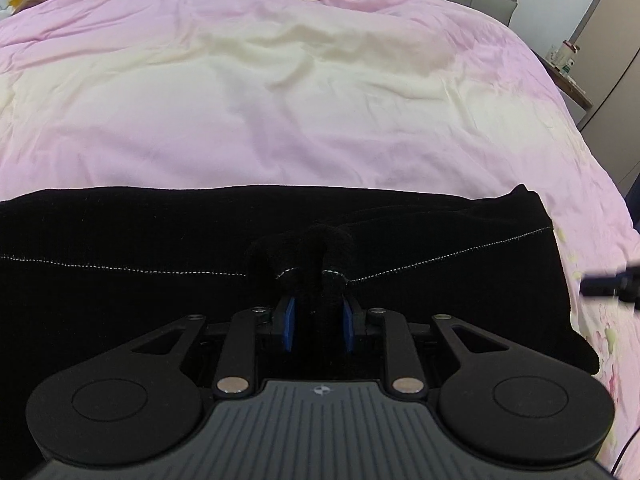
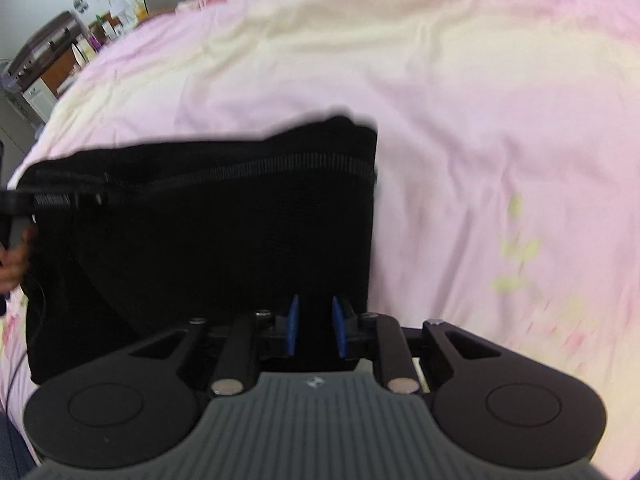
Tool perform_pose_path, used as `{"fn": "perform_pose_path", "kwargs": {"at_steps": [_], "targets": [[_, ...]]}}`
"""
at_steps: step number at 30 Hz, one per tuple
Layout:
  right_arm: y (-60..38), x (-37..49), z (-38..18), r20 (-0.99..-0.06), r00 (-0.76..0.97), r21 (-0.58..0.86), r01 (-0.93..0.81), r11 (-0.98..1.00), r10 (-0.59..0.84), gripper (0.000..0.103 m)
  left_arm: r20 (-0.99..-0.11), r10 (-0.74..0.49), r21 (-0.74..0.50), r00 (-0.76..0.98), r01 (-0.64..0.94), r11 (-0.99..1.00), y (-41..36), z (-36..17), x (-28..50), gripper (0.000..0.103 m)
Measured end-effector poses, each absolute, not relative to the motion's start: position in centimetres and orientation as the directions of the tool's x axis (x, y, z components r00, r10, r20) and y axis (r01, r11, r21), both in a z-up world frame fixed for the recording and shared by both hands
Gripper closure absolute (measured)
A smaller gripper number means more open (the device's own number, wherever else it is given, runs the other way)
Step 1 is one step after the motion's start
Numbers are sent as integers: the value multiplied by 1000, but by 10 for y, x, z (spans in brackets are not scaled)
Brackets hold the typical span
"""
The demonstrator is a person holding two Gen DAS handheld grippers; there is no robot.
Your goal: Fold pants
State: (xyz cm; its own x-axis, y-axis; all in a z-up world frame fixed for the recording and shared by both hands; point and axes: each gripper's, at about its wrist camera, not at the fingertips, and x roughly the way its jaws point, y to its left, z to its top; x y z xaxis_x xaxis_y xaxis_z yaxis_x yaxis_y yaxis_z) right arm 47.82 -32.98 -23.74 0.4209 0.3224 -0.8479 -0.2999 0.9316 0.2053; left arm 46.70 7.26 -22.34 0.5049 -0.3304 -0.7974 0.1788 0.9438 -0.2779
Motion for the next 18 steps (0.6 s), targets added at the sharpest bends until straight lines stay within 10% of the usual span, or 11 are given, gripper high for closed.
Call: {"fn": "perform_pose_path", "kwargs": {"at_steps": [18], "targets": [[-305,605,-301,-899,394,151,-132,980,192,88,-782,-393,-352,484,178,919,88,-244,474,69]]}}
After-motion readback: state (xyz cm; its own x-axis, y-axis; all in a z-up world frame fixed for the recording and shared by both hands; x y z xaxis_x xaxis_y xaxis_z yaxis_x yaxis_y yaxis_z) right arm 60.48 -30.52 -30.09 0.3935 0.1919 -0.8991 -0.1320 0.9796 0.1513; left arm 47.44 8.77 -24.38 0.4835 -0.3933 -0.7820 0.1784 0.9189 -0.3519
